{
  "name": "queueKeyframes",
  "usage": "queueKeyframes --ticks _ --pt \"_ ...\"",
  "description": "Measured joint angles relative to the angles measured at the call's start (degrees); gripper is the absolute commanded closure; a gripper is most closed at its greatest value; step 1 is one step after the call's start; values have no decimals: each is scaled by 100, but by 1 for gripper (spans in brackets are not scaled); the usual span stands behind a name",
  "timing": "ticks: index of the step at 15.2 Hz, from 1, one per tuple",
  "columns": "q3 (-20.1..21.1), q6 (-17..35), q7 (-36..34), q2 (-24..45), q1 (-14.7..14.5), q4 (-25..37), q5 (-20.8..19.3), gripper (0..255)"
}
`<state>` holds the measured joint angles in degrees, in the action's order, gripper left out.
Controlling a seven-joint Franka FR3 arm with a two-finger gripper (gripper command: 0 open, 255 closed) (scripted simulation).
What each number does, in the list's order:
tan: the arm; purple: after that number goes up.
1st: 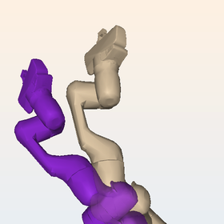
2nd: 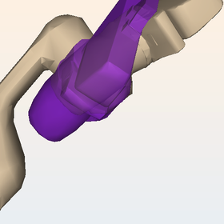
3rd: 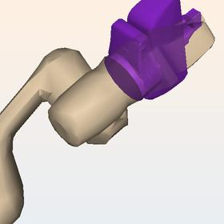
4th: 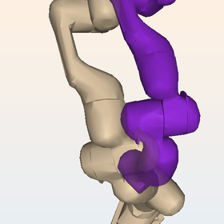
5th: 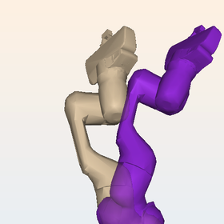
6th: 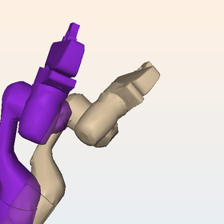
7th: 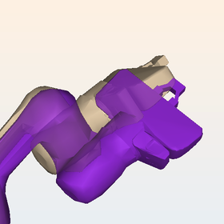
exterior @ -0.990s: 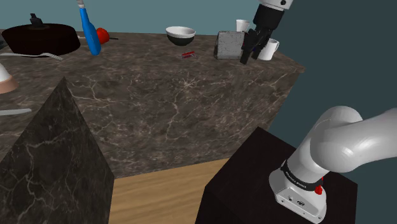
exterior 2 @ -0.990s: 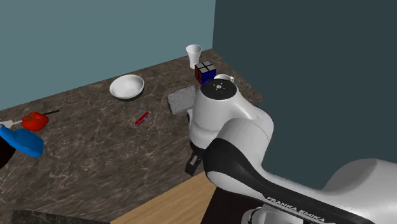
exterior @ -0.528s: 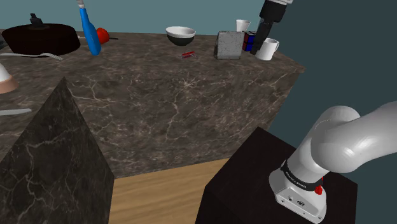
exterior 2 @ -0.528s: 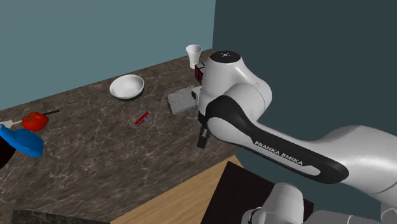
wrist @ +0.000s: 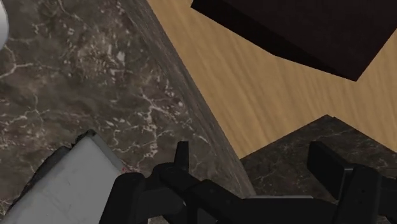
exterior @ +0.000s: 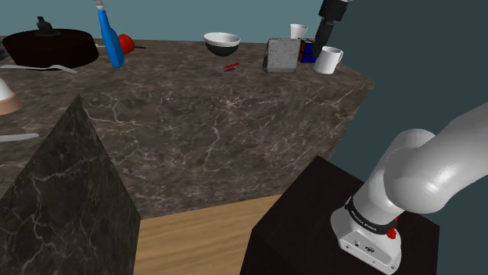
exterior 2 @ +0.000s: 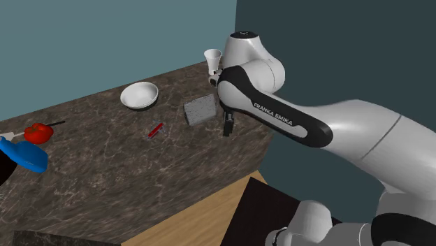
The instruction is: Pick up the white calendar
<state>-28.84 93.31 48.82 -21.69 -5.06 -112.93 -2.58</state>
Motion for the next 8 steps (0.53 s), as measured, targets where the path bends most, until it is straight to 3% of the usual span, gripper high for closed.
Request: queueKeyframes --ticks 5,8 --pt "-771 -266 1628 1365 -159 1317 518 0" --pt "-1141 -557 2673 2341 -8 2250 1052 0"
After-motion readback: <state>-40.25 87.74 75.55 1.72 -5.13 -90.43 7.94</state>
